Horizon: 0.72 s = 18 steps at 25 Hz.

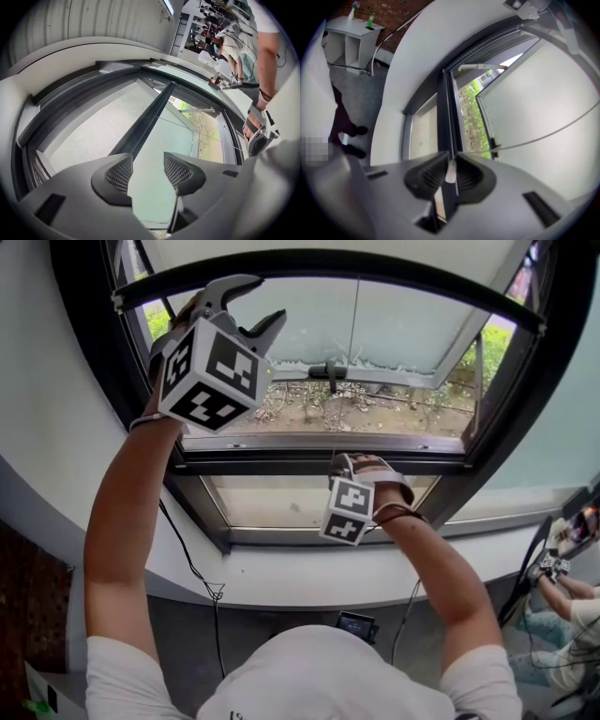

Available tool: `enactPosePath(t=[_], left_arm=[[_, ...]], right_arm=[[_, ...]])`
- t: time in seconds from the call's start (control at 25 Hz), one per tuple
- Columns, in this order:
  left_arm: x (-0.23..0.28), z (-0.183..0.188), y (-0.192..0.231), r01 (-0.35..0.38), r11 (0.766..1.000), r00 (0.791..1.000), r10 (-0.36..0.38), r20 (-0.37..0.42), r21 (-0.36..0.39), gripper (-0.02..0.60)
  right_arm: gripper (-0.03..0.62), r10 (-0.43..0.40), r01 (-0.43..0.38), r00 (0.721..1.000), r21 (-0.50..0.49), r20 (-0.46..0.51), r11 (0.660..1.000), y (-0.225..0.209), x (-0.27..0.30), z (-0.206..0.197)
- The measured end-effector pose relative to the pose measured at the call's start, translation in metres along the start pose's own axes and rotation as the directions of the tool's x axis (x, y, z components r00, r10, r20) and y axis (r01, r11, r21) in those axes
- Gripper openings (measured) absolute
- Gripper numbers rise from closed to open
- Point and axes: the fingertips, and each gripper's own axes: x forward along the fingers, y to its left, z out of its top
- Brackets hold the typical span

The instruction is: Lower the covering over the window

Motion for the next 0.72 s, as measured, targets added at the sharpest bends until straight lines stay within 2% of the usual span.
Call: enactPosePath(t=[0.12,0.32,0.72], left_arm=[[0.01,-0.004,0.0,0.014,0.999,1.0,-0.013,-0.025,0.044,0.21],[0.022,-0.004,0.01,-0.002,0.99,0.998,0.011,-0.062,0.143,0.229],[0.037,-0.013,0.005,0.038,0.937,0.987,0.019,-0.159,0.347,0.23]], right_arm=[[0.06,0.001,-0.001,1.0,0.0,-0.006,1.0,0.0,0.001,-0.003],[0.06,0.007,-0.007,1.0,0.007,-0.005,1.0,0.003,0.001,-0.003],[0.06,0.005,-0.005,1.0,0.012,0.006,1.0,0.009,0.002,-0.001]])
